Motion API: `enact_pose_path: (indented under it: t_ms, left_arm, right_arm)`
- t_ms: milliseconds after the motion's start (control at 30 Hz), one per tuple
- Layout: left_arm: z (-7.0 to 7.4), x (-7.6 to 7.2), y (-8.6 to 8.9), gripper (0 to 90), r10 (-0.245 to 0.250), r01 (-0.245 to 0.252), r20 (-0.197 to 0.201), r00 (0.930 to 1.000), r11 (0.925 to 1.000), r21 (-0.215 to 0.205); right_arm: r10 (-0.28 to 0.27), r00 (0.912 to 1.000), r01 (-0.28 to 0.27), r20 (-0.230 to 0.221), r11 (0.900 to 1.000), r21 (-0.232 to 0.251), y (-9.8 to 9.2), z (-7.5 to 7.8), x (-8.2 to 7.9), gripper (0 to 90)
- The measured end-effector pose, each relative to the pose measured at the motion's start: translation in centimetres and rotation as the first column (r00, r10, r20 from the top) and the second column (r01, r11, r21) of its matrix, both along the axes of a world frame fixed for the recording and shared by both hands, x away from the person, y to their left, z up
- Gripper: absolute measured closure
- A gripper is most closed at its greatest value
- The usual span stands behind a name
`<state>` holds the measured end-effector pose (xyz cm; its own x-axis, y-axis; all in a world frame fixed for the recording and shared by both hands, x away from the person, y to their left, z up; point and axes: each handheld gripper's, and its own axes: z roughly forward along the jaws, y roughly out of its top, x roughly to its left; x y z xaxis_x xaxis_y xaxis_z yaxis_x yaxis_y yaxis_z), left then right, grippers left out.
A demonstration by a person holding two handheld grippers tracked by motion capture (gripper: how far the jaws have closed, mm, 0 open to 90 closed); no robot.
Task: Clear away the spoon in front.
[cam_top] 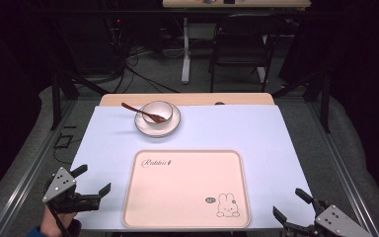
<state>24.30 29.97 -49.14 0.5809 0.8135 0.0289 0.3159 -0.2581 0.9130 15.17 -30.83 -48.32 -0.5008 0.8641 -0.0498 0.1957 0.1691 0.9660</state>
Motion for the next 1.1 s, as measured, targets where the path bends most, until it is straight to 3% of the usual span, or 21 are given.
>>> enact_pose_path:
  t_ms: [700, 1100]
  left_arm:
    - [0.0, 0.3, -0.3, 0.0, 0.011, -0.01, -0.024, 0.9997, 0.9996, 0.027]
    - [0.2, 0.6, -1.3, 0.0, -0.013, 0.013, 0.002, 0.9999, 0.9993, 0.035]
  right_arm:
    - [0.006, 1.0, -0.006, -0.004, 1.0, -0.004, 0.1, 0.0, 0.1, 14.3]
    - [0.008, 1.0, -0.008, -0.005, 1.0, -0.005, 0.1, 0.0, 0.1, 14.3]
